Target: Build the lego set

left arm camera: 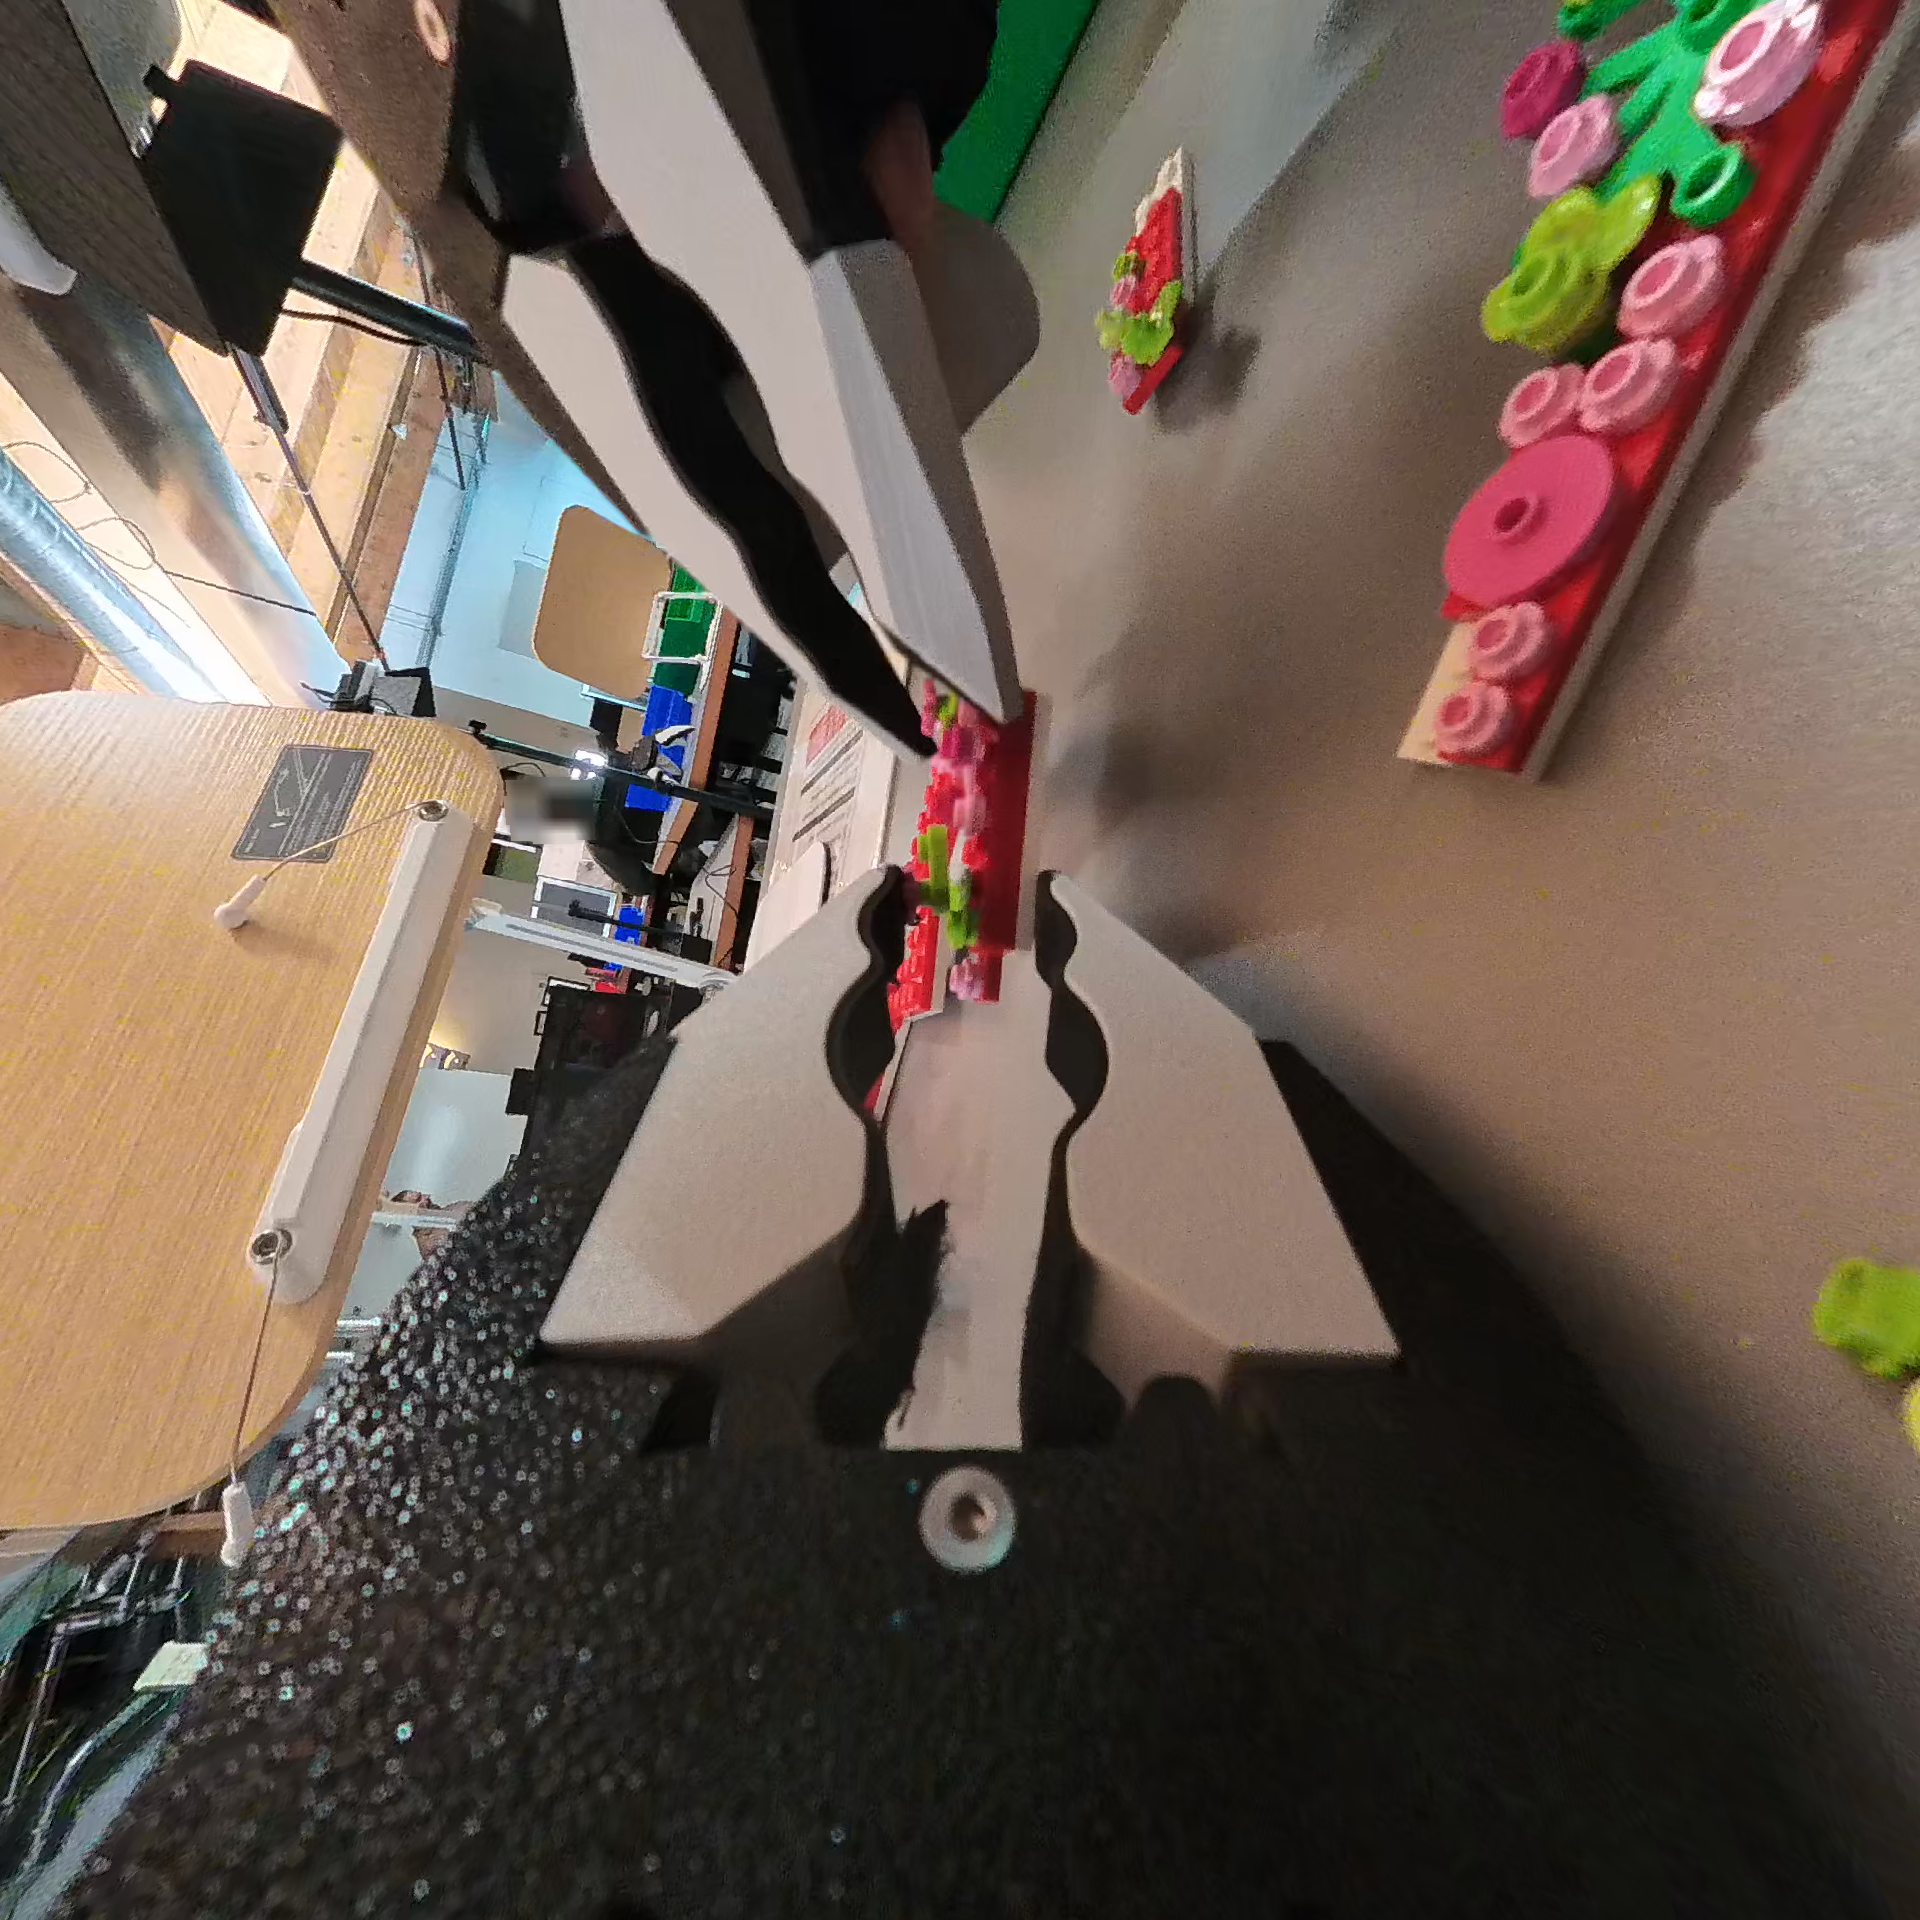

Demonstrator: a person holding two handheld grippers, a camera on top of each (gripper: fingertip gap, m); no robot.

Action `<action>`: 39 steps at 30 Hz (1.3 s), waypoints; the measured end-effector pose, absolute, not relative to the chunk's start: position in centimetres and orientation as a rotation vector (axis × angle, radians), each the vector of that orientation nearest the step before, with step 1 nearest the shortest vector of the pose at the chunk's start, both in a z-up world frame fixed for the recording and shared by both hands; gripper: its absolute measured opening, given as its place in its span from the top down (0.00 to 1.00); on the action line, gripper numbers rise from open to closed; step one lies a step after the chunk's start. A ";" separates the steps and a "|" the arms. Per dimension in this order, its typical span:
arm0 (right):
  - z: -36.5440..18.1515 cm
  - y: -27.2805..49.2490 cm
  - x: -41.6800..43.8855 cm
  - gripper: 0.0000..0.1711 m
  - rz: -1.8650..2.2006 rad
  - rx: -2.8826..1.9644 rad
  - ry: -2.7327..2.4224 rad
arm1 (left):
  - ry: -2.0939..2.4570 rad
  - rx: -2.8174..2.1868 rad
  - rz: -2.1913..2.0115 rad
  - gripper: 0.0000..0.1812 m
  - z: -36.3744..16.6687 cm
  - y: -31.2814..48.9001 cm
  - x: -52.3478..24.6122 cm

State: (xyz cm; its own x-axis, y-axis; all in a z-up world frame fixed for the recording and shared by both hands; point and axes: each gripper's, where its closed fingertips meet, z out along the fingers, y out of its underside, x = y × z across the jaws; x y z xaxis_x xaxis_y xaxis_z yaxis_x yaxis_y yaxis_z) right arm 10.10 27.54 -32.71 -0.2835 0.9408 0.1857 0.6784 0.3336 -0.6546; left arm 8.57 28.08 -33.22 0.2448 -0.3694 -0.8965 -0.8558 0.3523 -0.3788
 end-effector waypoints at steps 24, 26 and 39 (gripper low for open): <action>-32.3 28.2 9.3 0.91 0.740 -1.437 -1.951 | 1.311 -1.274 0.446 0.87 -33.2 28.3 8.3; -32.4 28.2 9.2 0.91 0.743 -1.440 -1.943 | 1.305 -1.282 0.440 0.87 -33.2 28.4 8.3; -31.9 28.4 8.9 0.91 0.736 -1.408 -1.910 | 1.279 -1.309 0.434 0.87 -33.1 28.6 8.0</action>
State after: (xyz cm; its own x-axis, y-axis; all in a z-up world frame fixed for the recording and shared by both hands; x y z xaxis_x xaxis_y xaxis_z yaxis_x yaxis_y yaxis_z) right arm 8.92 28.43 -31.90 -0.2165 0.9616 0.1689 0.5998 0.2675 -0.7542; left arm 7.95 28.61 -33.09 0.3273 -0.3979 -0.8571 -0.8374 0.2980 -0.4581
